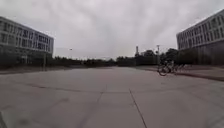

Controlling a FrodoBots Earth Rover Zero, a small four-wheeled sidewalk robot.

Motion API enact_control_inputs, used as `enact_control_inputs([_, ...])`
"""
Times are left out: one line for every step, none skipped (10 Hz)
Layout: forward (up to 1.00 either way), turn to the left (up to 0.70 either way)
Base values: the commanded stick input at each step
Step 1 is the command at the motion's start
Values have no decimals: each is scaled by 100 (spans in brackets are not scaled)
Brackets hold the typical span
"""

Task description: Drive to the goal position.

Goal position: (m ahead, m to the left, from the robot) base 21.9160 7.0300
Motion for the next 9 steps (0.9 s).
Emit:
enact_control_inputs([100, 0])
enact_control_inputs([100, 0])
enact_control_inputs([100, 0])
enact_control_inputs([100, 0])
enact_control_inputs([100, -16])
enact_control_inputs([100, -9])
enact_control_inputs([100, 0])
enact_control_inputs([100, 0])
enact_control_inputs([100, 0])
